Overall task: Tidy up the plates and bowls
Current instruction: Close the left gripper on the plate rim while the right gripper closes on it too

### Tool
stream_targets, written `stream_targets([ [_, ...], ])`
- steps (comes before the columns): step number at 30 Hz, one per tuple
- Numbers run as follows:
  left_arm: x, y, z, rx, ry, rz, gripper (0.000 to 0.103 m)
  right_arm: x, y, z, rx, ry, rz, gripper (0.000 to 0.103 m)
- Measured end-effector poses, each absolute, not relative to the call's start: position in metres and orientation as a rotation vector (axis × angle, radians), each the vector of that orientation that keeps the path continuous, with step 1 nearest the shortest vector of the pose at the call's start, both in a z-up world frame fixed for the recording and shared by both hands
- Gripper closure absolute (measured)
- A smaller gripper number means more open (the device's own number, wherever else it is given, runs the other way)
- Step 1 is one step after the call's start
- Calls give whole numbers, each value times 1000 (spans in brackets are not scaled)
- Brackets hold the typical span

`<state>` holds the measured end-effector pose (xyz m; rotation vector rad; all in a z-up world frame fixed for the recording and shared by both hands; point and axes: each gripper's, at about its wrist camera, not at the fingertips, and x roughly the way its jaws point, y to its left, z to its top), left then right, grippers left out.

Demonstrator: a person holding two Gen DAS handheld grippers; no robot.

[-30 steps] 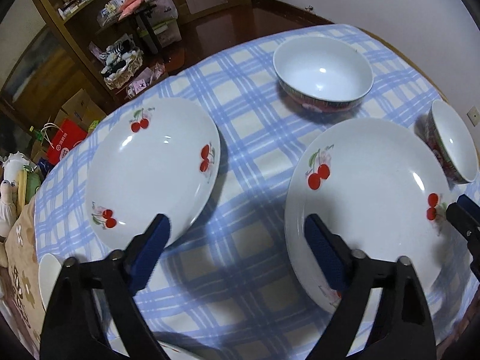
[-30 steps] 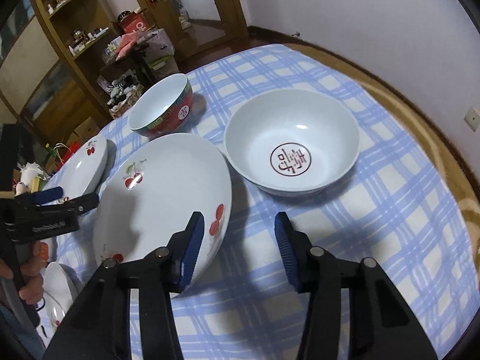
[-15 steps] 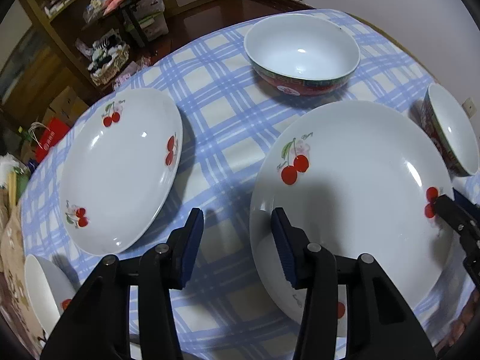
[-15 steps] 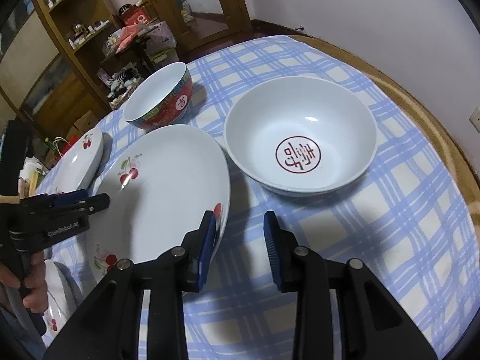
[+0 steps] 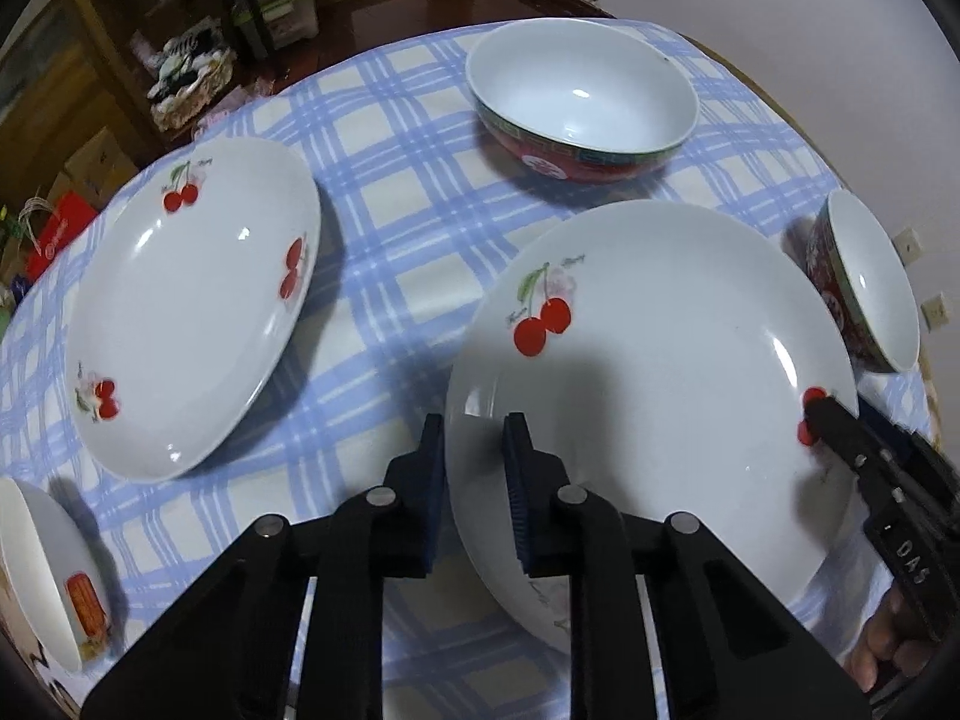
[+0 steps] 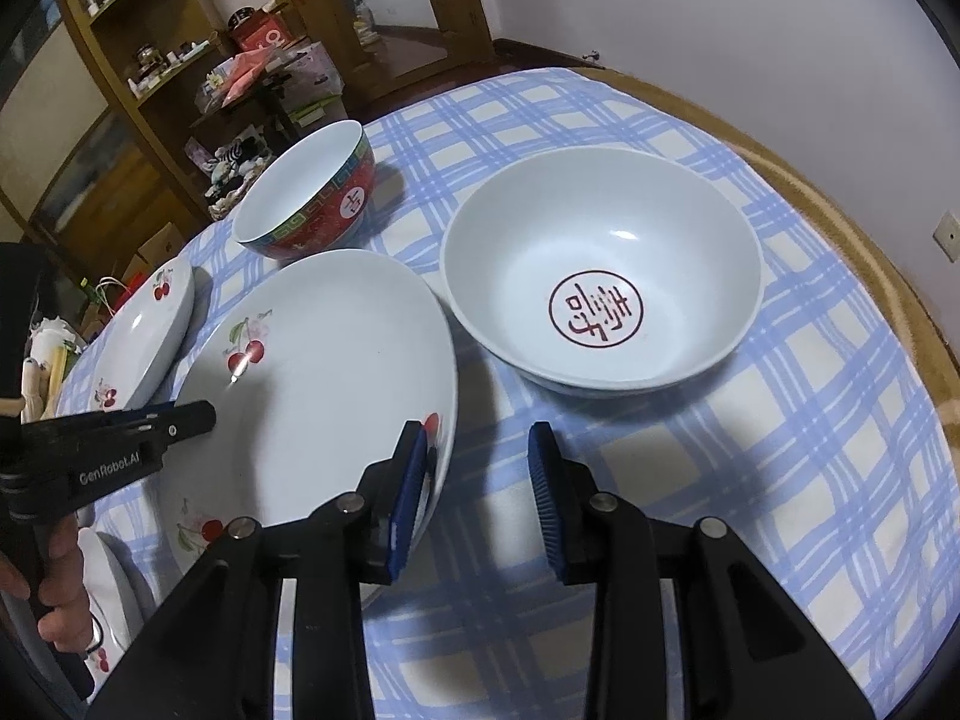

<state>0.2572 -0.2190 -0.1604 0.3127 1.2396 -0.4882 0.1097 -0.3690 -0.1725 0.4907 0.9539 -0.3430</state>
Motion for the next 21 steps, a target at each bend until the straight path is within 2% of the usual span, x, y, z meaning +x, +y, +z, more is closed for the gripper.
stream_targets([
  [7,255,-215,-160,275,1254,-462,85,112,-366,-172,471,956,-330,70],
  [10,252,-215,-160,284,1250,-453,84,114,-364,-172,481,950,-284,88],
  [11,251,-216,-160,295,1246,-448,84,115,-363,-172,483,948,-277,89],
  [21,246,-213,-158,303,1253,-442,85,114,-369,-179,561,933,-214,92],
])
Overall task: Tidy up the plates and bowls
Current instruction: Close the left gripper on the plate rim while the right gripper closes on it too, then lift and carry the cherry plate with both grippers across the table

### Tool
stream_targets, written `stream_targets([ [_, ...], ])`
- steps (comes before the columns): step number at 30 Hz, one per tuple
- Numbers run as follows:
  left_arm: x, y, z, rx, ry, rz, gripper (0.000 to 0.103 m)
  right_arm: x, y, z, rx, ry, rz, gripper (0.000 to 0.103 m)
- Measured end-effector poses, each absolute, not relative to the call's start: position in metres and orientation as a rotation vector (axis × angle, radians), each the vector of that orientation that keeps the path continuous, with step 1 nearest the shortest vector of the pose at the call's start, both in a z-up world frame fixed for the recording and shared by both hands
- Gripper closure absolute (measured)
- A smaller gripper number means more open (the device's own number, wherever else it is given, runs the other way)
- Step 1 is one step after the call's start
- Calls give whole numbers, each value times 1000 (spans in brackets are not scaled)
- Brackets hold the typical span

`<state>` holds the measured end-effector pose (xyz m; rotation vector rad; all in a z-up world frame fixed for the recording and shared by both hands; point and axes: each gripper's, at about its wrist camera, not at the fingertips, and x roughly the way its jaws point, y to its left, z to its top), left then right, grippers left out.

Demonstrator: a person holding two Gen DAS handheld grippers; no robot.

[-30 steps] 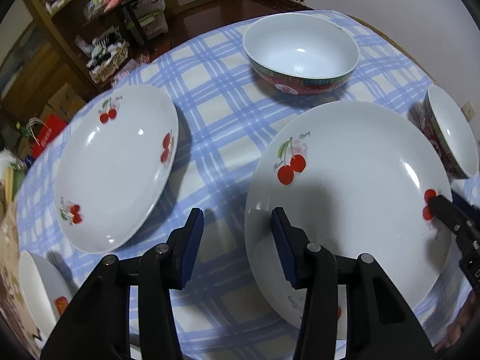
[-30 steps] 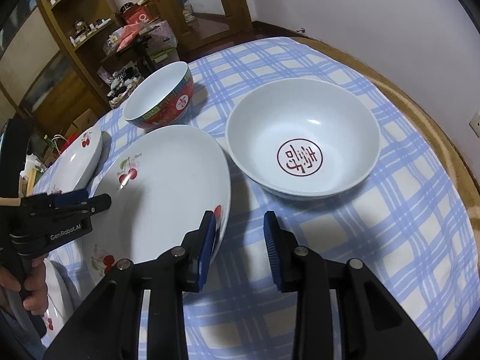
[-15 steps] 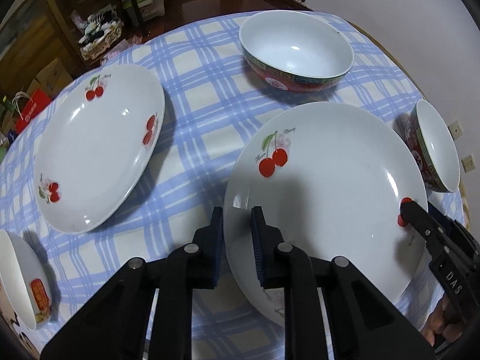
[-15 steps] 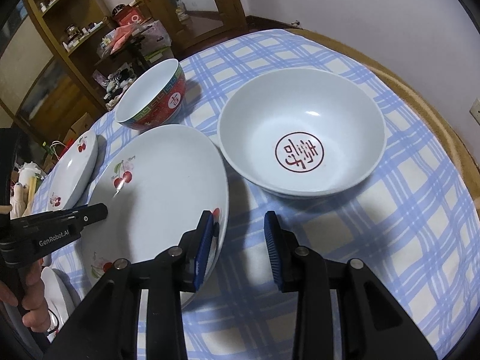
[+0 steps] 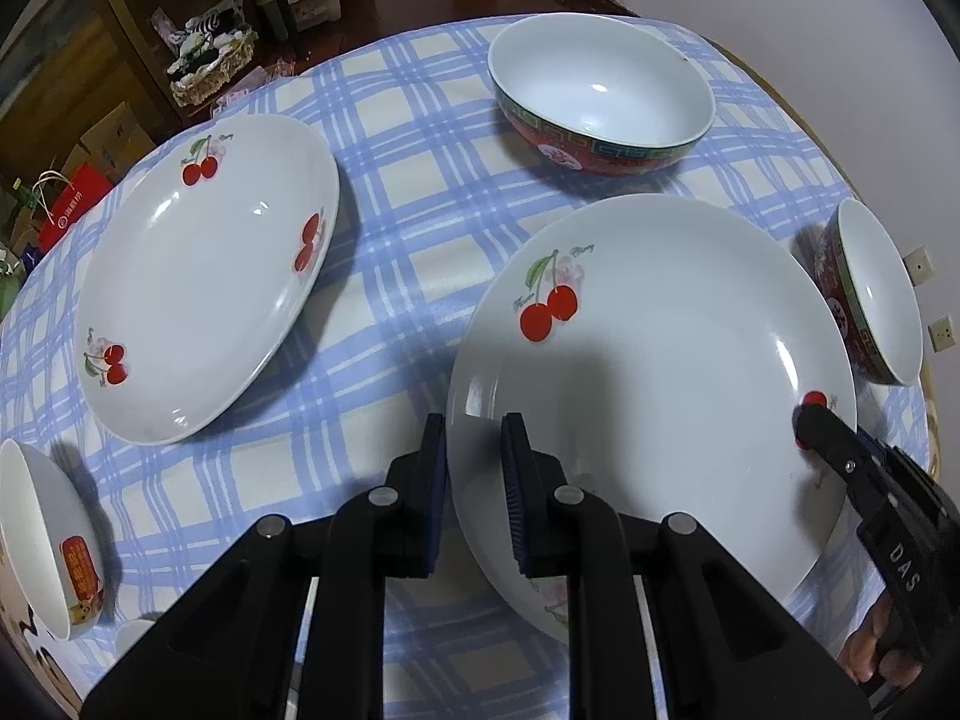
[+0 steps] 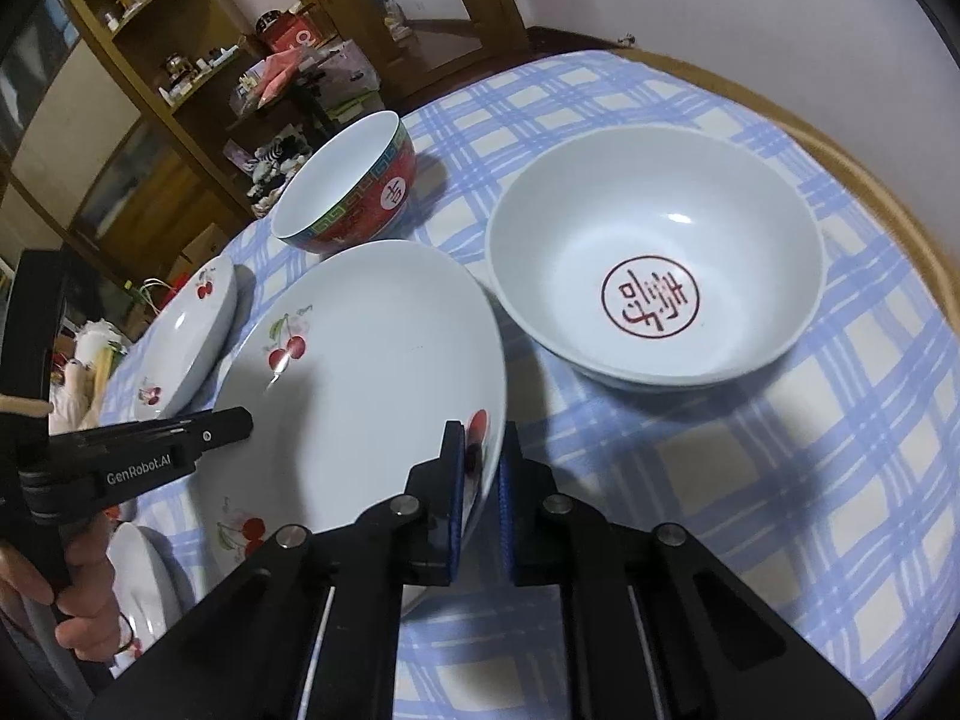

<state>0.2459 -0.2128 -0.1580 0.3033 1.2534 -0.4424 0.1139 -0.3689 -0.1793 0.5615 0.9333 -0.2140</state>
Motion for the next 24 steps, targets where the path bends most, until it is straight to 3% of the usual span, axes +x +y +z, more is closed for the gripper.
stream_targets([
  [24,199,-181,-151,162,1244,-393,87,103,-368,-169,560,918,-168,93],
])
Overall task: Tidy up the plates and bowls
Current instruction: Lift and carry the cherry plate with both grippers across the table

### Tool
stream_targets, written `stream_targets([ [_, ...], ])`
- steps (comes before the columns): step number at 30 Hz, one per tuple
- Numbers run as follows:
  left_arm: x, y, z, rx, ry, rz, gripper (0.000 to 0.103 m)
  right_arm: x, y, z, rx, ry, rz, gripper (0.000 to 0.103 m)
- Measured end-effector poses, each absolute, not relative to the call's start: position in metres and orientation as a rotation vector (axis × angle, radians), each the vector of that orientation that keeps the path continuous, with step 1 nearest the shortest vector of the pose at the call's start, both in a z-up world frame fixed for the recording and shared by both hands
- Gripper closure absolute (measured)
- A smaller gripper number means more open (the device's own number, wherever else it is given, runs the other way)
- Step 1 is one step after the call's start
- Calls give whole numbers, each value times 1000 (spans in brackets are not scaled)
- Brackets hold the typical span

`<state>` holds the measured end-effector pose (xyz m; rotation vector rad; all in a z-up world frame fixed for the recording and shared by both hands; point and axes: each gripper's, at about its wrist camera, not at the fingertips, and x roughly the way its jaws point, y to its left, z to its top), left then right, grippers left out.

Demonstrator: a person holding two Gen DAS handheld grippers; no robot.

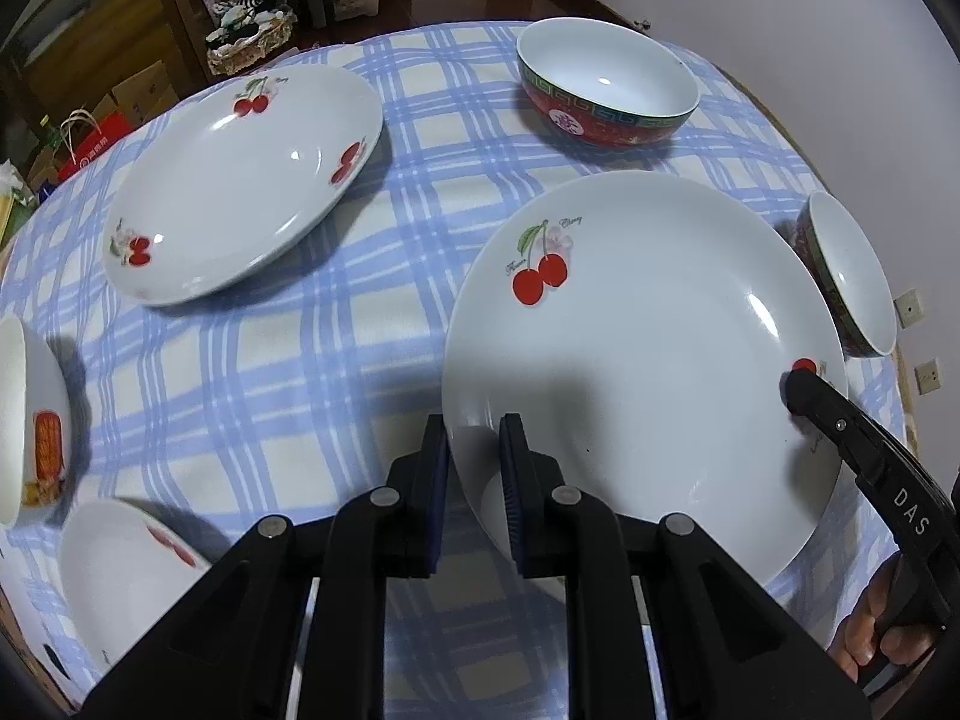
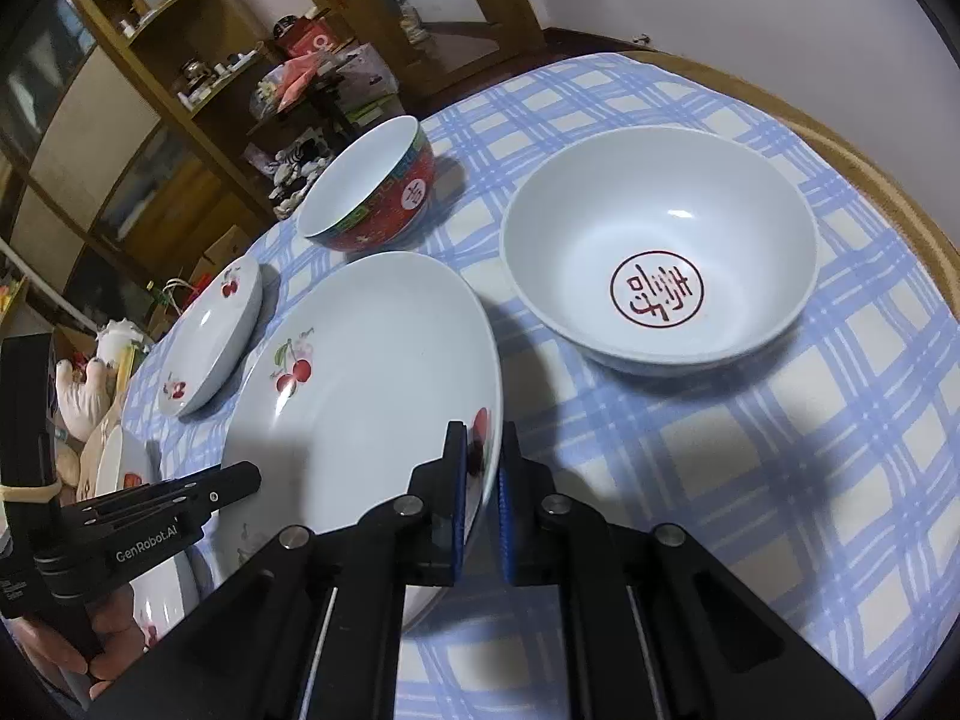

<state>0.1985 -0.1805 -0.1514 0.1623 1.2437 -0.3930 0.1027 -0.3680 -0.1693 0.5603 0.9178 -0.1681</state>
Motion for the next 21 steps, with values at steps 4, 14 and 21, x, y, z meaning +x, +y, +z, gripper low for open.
stream_targets([
  [4,188,-174,-150,118,1258,-394,88,93,-364,-163,531,915,-170,93],
  [14,151,-175,-123,129,1236,-425,90,55,-365,-149,518,902,-157,92],
  [21,129,-164,-104,111,1222,-440,90,29,-355,-135,520,874,-150,92],
])
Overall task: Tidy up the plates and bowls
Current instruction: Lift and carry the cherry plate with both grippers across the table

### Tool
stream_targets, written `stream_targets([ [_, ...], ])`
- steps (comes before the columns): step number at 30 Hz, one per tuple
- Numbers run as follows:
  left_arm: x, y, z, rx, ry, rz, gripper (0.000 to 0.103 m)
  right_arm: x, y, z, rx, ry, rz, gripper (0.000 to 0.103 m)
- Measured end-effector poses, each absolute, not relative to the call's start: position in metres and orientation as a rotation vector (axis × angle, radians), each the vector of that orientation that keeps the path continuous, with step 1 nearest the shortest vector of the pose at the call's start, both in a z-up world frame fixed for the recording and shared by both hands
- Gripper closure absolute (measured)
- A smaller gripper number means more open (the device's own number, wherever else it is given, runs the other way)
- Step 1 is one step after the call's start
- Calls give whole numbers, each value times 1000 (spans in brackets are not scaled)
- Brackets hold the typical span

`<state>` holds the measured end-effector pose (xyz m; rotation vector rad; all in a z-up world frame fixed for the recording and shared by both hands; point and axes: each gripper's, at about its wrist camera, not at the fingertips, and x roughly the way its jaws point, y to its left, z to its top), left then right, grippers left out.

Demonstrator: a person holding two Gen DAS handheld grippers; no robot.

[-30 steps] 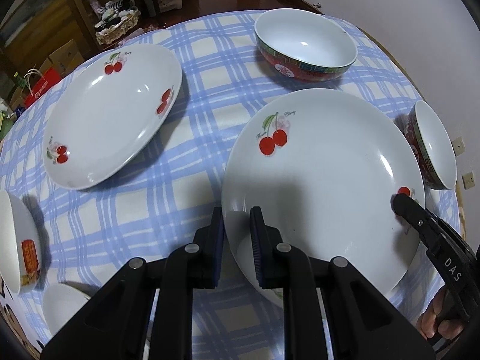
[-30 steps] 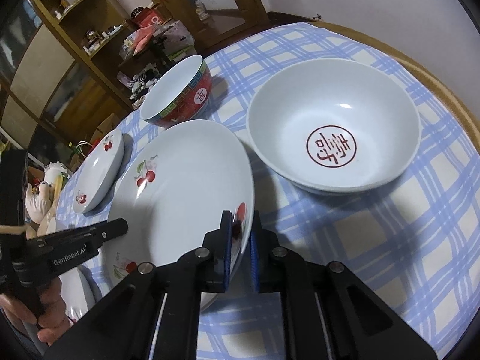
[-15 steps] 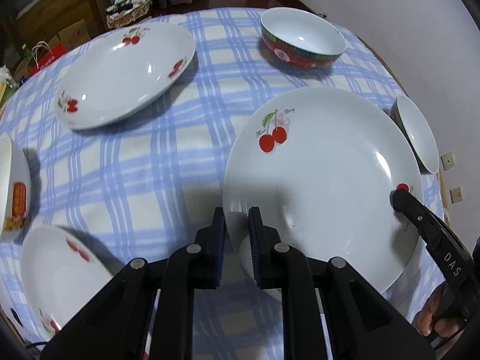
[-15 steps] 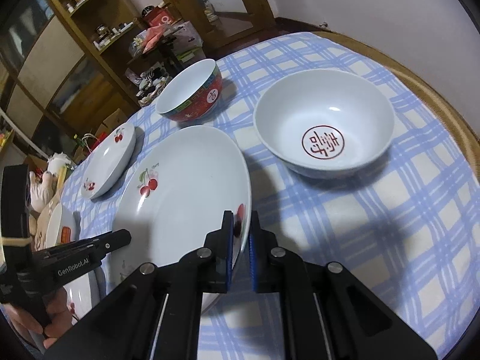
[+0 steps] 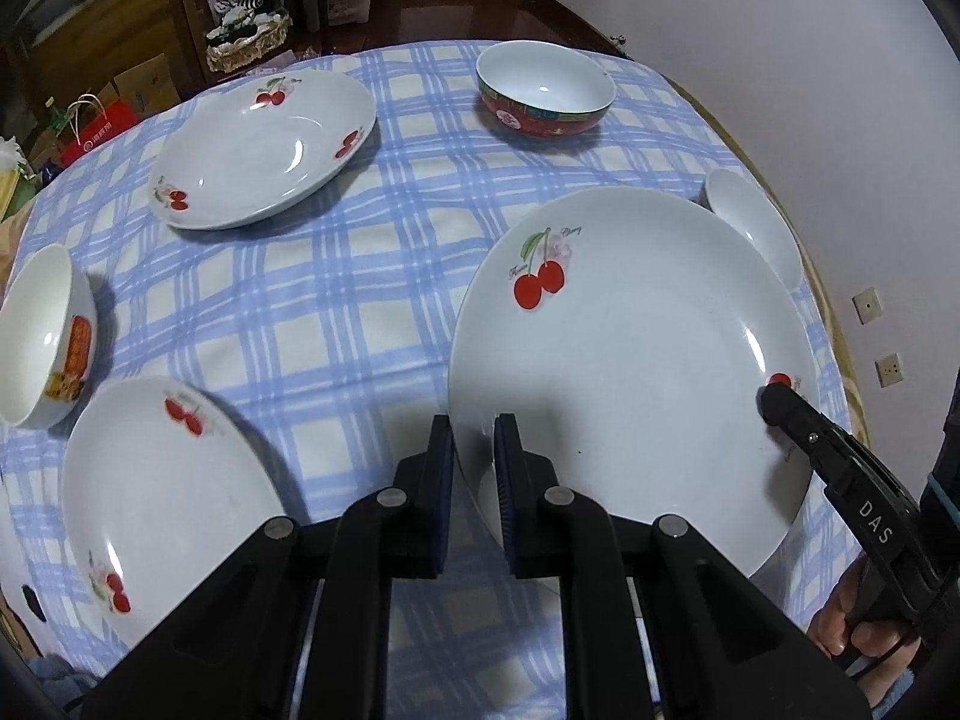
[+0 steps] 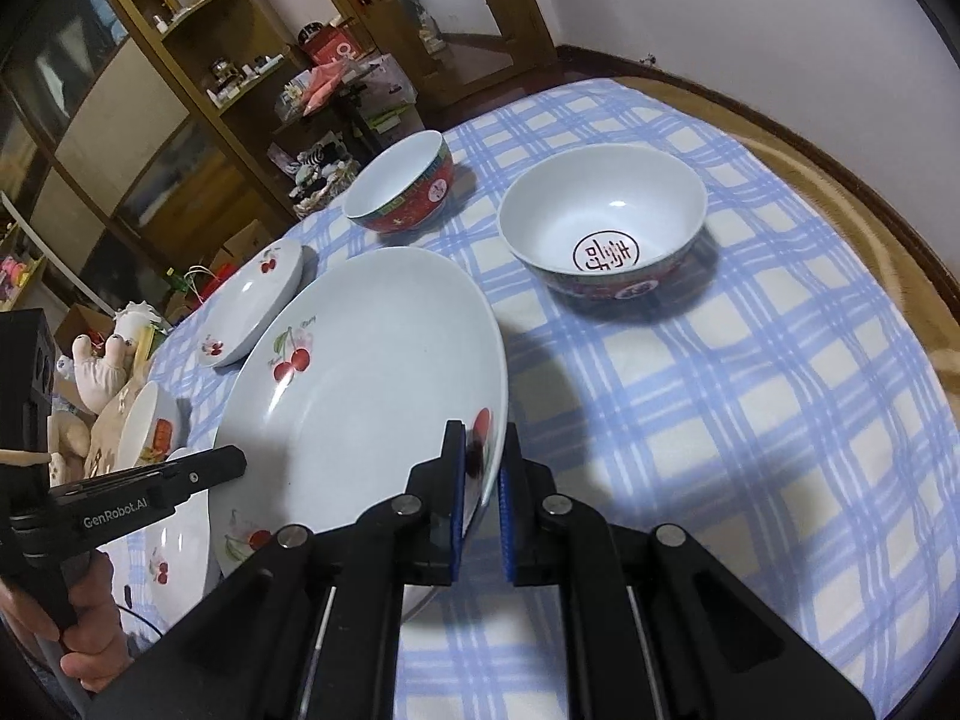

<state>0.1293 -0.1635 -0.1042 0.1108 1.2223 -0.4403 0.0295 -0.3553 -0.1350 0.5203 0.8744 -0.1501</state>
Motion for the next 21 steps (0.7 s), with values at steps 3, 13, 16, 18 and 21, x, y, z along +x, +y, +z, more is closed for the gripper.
stream_targets([
  [3,119,-159,-100,109,1212,-447,90,20,-351,-129,512,866,-158,92],
  [13,98,-153,-100,102,1190,-464,90,0,-344,-123,497,863,-180,92],
  [16,98,-154,-101,93,1179,-477,90,-2,-347,-127,509,873,-186,92],
  [18,100,-155,-103,88,1177,-482,90,0,-348,-130,514,882,-193,92],
  [21,103,-157,-110,77,1188,-485,90,1,-348,-133,511,892,-205,92],
])
